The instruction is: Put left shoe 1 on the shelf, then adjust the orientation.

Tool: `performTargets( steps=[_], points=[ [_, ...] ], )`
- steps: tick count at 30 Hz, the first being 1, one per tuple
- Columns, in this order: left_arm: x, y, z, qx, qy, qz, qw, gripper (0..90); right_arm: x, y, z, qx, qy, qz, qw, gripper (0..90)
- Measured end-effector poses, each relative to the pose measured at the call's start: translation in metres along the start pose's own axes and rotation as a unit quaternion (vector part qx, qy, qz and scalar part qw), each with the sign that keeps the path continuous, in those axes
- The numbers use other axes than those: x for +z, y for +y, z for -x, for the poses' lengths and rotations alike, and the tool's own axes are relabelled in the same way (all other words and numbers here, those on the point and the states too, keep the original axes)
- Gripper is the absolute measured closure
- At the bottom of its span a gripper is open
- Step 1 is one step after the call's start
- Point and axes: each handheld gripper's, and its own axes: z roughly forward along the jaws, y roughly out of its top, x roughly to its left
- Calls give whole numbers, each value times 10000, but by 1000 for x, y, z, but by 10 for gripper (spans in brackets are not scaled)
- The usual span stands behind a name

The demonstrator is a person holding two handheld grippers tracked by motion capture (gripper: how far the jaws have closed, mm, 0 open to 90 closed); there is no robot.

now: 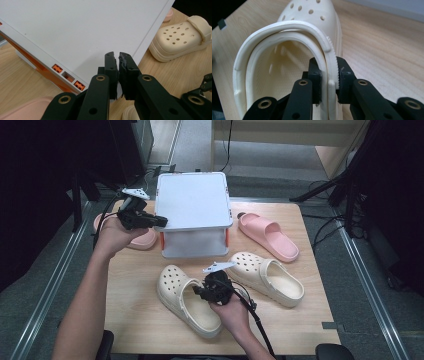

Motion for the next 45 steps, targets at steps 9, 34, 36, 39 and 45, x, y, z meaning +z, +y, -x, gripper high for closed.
performTargets(
  steps=[9,34,36,39,45],
  points=[
    [0,-1,1,-46,31,26,10000,850,-7,23,12,31,-116,98,9999,784],
    [-1,-1,-1,-68,4,22,10000,850,30,97,51,507,-830,503,9940,779],
    [-1,-2,0,-75,5,18,10000,849,34,99,54,585,-880,562,9928,778],
    [-2,-2,-1,-78,-12,23,10000,848,42,98,55,700,-982,583,9910,776],
    [-2,-2,-1,-76,-9,26,10000,846,52,91,54,598,-1193,572,9894,756]
  ],
)
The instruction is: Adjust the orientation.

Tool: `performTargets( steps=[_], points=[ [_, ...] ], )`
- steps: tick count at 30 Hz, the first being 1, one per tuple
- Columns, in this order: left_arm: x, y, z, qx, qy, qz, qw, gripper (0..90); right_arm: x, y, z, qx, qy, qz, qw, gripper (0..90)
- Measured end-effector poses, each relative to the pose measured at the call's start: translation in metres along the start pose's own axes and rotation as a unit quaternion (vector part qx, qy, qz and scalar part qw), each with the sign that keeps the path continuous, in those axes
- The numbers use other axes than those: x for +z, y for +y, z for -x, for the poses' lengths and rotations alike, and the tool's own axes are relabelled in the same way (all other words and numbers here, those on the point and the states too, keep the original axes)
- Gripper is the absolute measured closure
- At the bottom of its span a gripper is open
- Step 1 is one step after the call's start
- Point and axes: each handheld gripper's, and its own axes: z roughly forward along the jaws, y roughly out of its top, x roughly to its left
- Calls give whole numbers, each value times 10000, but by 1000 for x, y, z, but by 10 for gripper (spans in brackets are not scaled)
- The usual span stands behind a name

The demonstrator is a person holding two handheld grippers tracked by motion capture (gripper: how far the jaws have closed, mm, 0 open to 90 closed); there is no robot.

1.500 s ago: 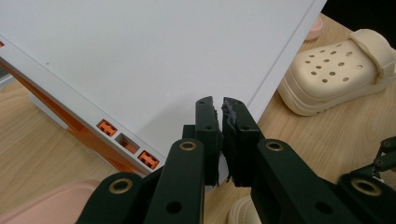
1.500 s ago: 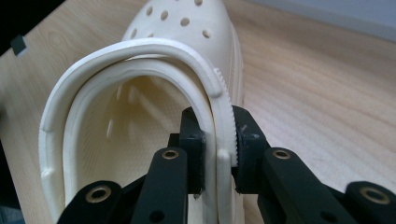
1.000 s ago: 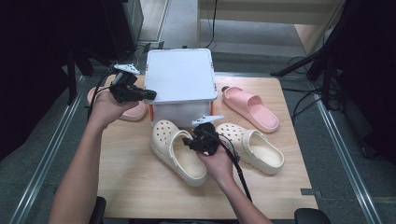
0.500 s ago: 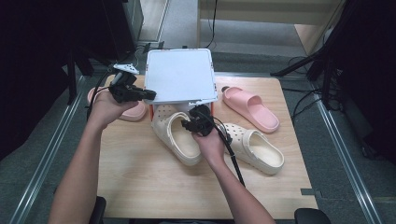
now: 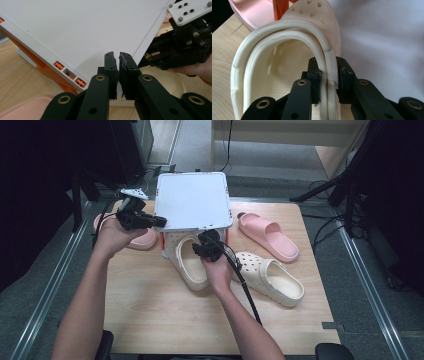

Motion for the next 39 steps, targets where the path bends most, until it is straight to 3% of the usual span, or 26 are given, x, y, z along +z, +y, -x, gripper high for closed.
performTargets(
  steps=[7,12,20,26,35,39],
  points=[
    [0,0,0,-4,3,11,10000,844,-10,0,3,-7,231,115,9997,621],
    [0,0,0,-4,4,13,10000,844,-35,-10,4,-124,331,245,9991,606],
    [0,0,1,-7,54,-5,10000,843,-61,-41,4,-337,744,182,9965,801],
    [0,-2,0,-45,29,79,10000,843,-73,-70,5,-486,1003,78,9937,892],
    [0,-2,0,-51,21,78,10000,845,-84,-95,3,-636,1195,48,9908,900],
    [0,-2,0,-52,25,72,10000,844,-82,-101,1,-863,1168,-14,9894,900]
  ],
)
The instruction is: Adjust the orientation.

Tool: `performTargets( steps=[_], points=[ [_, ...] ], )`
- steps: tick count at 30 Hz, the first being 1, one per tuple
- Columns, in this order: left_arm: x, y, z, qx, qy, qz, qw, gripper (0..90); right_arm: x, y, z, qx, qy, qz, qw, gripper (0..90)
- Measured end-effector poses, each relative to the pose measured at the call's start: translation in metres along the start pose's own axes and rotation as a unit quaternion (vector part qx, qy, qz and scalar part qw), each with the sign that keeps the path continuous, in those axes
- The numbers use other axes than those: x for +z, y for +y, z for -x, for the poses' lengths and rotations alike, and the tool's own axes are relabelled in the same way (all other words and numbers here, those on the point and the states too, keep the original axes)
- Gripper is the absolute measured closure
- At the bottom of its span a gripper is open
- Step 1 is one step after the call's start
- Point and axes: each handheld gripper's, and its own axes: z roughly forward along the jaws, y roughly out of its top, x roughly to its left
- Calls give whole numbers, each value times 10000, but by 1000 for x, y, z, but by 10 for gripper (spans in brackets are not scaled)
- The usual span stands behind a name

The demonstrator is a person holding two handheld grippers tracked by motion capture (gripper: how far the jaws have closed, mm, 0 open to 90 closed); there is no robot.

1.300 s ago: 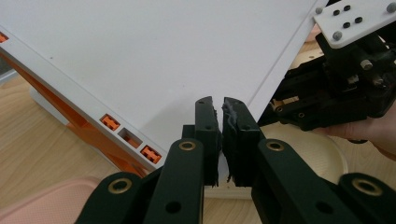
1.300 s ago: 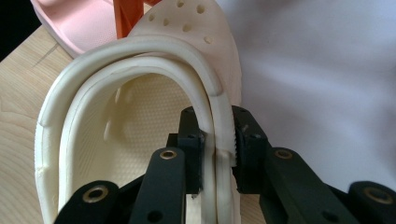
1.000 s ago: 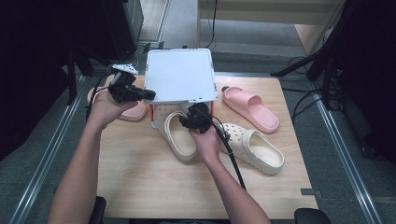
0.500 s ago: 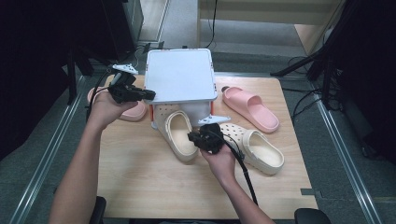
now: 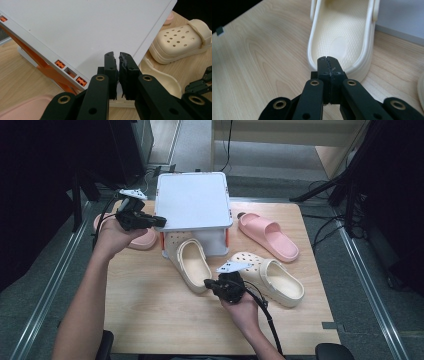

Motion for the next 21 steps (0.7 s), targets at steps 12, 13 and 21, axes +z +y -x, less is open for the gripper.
performTargets(
  steps=[12,13,21],
  points=[
    [0,0,0,3,13,13,10000,845,9,-16,-7,-505,-86,-349,9981,900],
    [0,0,0,1,16,6,10000,845,12,-17,-7,-535,-98,-350,9979,900],
    [0,-1,0,-8,12,23,10000,845,26,-6,-14,-481,0,-172,9987,900]
  ],
)
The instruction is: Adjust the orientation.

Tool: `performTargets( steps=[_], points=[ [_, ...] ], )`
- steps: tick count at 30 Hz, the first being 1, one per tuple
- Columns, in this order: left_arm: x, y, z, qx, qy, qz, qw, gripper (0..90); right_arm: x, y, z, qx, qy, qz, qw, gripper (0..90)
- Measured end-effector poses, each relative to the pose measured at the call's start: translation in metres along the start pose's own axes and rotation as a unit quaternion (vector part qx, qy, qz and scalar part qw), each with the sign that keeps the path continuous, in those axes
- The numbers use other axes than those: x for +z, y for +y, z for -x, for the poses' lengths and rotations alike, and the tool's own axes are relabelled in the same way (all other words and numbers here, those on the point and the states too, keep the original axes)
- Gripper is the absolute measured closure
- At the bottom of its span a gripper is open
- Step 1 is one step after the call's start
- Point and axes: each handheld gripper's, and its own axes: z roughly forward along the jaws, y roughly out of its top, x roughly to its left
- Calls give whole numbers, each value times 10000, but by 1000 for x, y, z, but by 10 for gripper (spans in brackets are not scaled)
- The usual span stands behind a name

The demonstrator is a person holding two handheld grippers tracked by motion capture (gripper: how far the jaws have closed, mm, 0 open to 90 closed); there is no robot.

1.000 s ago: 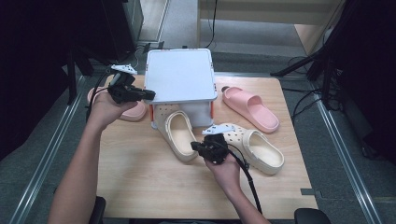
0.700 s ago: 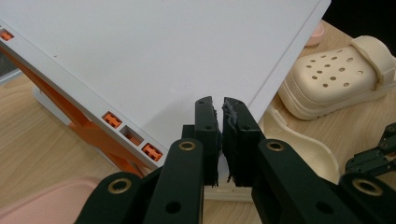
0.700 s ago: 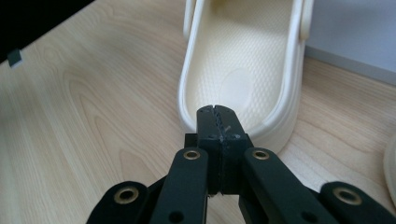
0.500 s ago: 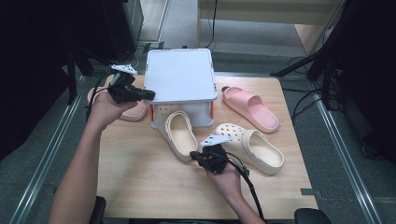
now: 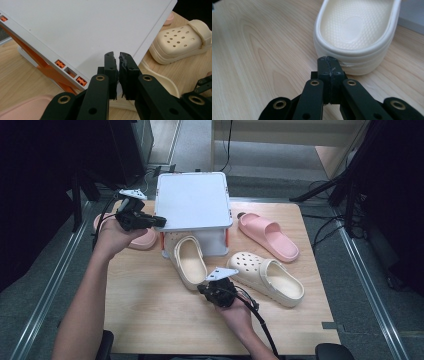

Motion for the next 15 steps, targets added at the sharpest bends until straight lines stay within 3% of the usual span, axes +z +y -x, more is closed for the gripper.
performTargets(
  steps=[8,15],
  points=[
    [0,0,0,-12,-4,22,10000,845,14,24,-4,-50,6,96,9999,900],
    [0,-1,0,-10,-3,36,10000,844,38,43,0,21,5,21,10000,900]
  ],
)
